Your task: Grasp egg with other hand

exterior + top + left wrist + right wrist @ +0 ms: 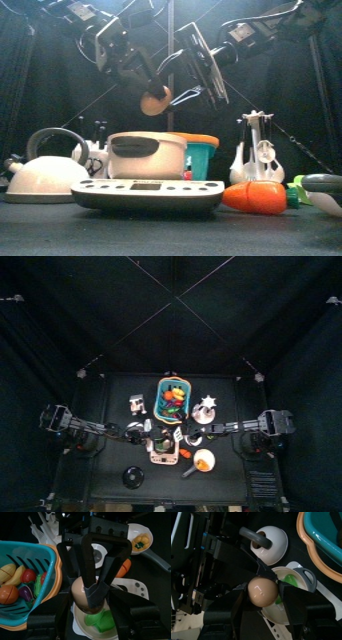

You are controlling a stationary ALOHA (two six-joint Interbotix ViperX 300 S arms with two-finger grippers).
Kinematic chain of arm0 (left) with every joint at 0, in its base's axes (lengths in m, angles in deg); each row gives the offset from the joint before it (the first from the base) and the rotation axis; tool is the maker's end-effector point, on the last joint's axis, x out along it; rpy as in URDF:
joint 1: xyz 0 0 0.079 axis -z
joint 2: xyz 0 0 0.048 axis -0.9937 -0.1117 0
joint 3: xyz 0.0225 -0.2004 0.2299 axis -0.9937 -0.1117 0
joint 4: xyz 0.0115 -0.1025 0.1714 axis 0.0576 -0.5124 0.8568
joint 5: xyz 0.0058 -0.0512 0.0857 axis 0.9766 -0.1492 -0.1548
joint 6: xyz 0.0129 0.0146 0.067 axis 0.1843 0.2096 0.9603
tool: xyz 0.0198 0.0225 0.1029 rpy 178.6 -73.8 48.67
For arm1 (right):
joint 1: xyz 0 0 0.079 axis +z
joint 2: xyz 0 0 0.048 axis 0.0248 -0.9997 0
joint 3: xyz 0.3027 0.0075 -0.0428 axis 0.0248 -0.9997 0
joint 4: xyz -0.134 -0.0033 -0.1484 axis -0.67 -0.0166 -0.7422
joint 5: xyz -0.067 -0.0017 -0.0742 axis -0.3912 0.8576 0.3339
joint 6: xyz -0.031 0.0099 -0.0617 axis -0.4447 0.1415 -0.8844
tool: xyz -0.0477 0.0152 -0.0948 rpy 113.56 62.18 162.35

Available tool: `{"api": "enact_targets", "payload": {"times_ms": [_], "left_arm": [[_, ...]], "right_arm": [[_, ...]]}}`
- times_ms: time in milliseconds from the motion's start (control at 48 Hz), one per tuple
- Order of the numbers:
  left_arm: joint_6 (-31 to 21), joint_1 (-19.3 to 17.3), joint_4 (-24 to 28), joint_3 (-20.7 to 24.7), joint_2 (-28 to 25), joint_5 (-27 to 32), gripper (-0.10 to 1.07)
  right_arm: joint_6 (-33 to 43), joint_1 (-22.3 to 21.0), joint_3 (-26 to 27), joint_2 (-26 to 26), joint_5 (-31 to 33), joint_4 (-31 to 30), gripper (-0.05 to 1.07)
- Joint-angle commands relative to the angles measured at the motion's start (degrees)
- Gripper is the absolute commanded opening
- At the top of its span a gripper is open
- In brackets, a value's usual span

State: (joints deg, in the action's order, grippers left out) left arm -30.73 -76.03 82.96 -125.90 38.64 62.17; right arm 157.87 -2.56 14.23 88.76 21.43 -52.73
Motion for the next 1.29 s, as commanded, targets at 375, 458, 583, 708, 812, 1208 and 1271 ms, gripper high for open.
{"api": "enact_targets", "payload": {"times_ms": [375, 458, 583, 708, 812, 1208, 1271], "left_arm": [[-0.2, -1.8, -8.3, 0.5, 0.3, 0.4, 1.01], [-0.2, -2.3, -10.5, 0.1, 0.4, 0.2, 1.01], [-0.3, -2.7, -12.0, -0.4, -0.1, -1.4, 1.0], [-0.3, -3.0, -12.0, -0.2, -0.6, -4.6, 1.0], [-0.3, -4.0, -12.2, -0.1, -1.3, -7.6, 0.99], [-0.2, -6.6, -12.6, -0.1, -1.8, -9.4, 0.97], [-0.2, -6.6, -12.6, -0.2, -2.0, -9.7, 0.95]], "right_arm": [[-0.2, -0.4, -0.1, 1.7, 1.3, -0.3, 0.69], [-0.2, -0.4, -0.6, 2.1, 1.9, -0.3, 0.69], [-0.1, -0.4, -1.0, 2.5, 2.6, -0.3, 0.69], [-0.1, -0.4, -1.0, 2.5, 2.7, -0.4, 0.69], [-0.1, -0.4, -1.0, 2.5, 2.7, -0.5, 0.68], [-0.2, -0.4, -0.9, 2.5, 2.7, -0.4, 0.68], [-0.2, -0.4, -1.0, 2.5, 2.7, -0.5, 0.68]]}}
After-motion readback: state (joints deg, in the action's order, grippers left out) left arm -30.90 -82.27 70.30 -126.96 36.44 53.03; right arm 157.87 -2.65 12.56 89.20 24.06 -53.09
